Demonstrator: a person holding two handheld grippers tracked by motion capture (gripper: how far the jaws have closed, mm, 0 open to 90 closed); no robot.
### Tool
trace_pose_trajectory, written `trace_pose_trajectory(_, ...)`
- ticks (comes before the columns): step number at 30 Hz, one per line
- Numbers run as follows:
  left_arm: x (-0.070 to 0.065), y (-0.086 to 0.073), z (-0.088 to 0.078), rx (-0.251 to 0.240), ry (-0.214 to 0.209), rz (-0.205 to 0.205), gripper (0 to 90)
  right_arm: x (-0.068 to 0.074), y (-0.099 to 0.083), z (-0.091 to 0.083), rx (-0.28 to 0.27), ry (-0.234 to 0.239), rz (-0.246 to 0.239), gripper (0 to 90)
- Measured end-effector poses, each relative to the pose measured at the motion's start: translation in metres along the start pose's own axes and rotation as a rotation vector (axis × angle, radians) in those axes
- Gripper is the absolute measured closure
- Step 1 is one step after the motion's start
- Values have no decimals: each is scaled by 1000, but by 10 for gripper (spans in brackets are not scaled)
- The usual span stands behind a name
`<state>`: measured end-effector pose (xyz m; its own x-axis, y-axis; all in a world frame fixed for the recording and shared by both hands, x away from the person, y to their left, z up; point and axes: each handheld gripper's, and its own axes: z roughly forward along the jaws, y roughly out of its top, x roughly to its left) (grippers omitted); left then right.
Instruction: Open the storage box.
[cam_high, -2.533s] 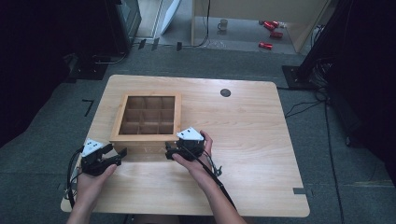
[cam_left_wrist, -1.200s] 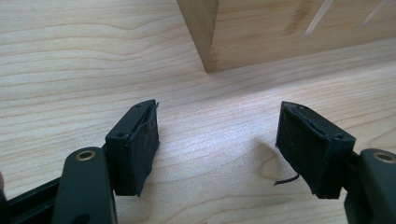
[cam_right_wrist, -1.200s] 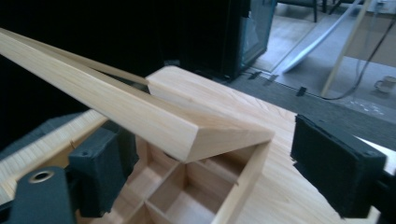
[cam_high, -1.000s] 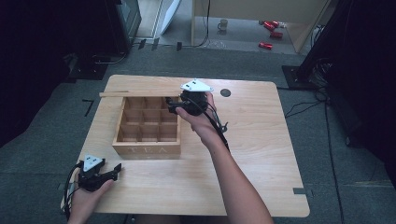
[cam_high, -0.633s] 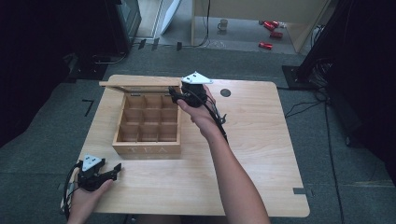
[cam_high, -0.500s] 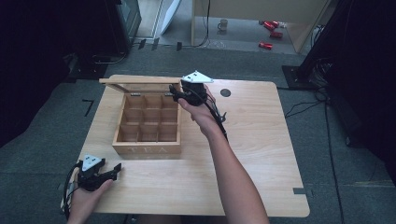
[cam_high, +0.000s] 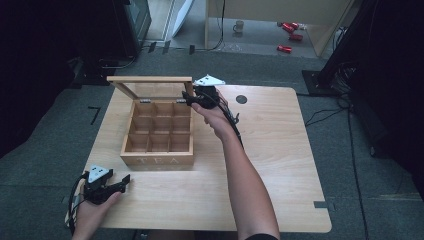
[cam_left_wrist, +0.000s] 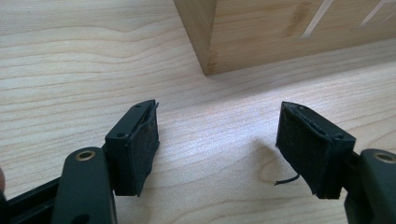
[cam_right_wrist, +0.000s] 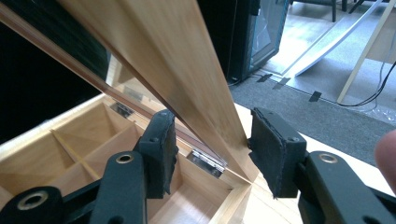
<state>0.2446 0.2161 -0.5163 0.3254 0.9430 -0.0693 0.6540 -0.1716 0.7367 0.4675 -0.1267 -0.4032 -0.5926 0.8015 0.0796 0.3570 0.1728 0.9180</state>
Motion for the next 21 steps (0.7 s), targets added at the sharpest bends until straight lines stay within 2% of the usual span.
trace_pose_trajectory(5,0,0,0,0,-4,-2,302,-7,2,11,-22,5,36,538)
trace_pose_trajectory(10,1,0,0,-4,-5,-6,303,-11,7,17,-16,-42,-9,619)
trace_pose_trajectory(11,1,0,0,-5,-5,-6,303,-12,10,21,-17,-77,-16,648)
trace_pose_trajectory(13,1,0,0,-5,-5,-6,303,-13,11,23,-17,-93,-15,659)
trace_pose_trajectory(17,1,0,0,0,-4,1,303,-17,13,32,-23,-118,61,669)
trace_pose_trajectory(21,0,0,0,1,-1,3,303,-18,13,36,-34,-137,98,669)
